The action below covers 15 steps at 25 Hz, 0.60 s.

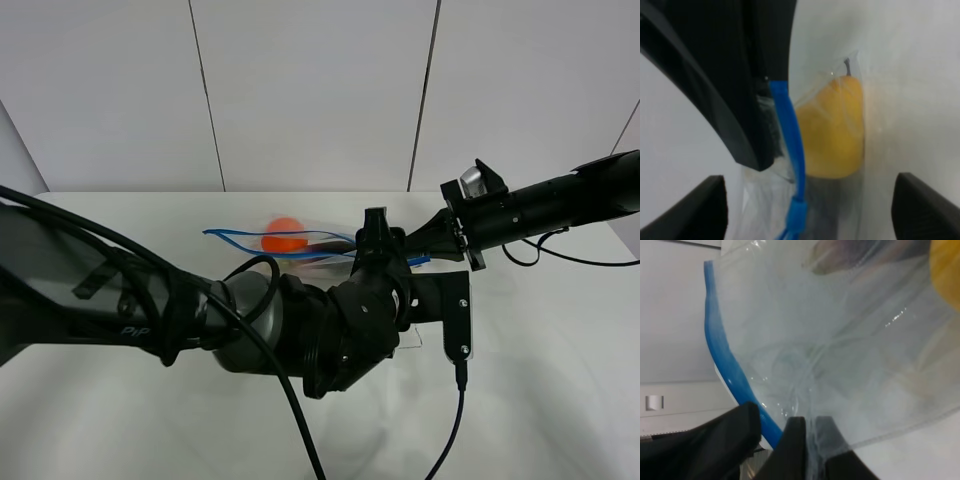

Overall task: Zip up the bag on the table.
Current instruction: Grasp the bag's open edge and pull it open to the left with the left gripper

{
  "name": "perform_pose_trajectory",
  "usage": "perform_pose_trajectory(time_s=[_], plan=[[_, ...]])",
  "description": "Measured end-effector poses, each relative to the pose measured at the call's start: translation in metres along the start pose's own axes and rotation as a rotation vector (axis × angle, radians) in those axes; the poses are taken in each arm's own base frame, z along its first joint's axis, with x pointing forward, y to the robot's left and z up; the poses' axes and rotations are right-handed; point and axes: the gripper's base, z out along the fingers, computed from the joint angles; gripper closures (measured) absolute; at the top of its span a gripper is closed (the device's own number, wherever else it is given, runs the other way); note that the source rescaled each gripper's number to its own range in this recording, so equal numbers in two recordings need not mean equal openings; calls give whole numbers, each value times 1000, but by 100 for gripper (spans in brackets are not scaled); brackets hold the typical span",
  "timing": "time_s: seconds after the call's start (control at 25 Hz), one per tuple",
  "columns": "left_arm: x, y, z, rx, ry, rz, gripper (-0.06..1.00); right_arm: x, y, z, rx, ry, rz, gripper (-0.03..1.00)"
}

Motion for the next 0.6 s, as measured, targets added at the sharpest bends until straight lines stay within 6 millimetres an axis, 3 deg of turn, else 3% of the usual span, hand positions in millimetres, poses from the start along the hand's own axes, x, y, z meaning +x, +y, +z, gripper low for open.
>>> perform_pose_trajectory(time_s=[0.32,0.6], plan=[[4,4,0,-46,42,1,26,0,0,0,5,5,-3,97],[4,4,0,-49,44,3,39,0,0,0,5,5,-3,97]])
